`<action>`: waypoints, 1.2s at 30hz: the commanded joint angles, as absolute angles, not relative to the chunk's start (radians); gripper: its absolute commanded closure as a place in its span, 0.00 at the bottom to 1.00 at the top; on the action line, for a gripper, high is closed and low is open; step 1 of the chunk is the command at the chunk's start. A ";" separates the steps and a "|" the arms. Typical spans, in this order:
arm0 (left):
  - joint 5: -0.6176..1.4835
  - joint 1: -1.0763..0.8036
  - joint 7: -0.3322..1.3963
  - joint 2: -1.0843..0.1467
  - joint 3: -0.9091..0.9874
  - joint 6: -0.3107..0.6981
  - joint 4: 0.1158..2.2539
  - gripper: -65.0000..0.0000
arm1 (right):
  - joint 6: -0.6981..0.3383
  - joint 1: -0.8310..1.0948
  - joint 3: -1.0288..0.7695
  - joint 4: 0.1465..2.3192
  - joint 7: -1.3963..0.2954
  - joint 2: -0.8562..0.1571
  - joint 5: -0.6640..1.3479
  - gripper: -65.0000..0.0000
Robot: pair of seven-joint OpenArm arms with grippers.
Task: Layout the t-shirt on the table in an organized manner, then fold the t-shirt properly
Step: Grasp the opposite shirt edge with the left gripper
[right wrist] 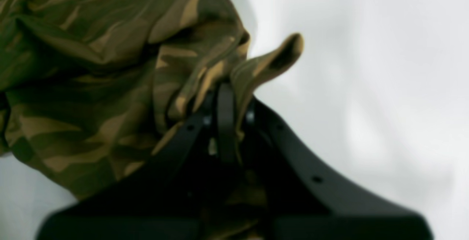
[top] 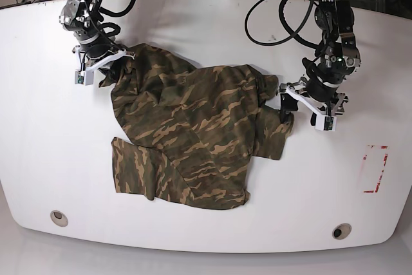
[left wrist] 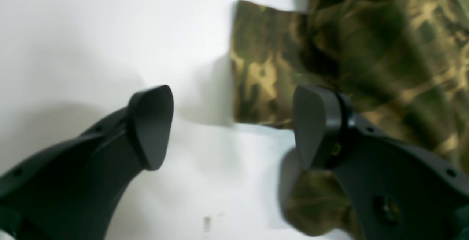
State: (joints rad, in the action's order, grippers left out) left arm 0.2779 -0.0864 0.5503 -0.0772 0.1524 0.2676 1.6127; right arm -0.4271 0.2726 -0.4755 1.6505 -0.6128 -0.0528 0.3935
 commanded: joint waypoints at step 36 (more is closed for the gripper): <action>0.289 0.084 0.530 -0.082 0.035 0.271 1.391 1.00 | -0.438 0.257 -0.478 1.673 -0.591 -0.068 0.407 1.00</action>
State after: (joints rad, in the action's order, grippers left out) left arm 0.2829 0.0673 0.5503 -0.0757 0.0326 0.2665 1.3518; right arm -0.4301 0.2687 -0.4759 1.6505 -0.6128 -0.0559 0.3935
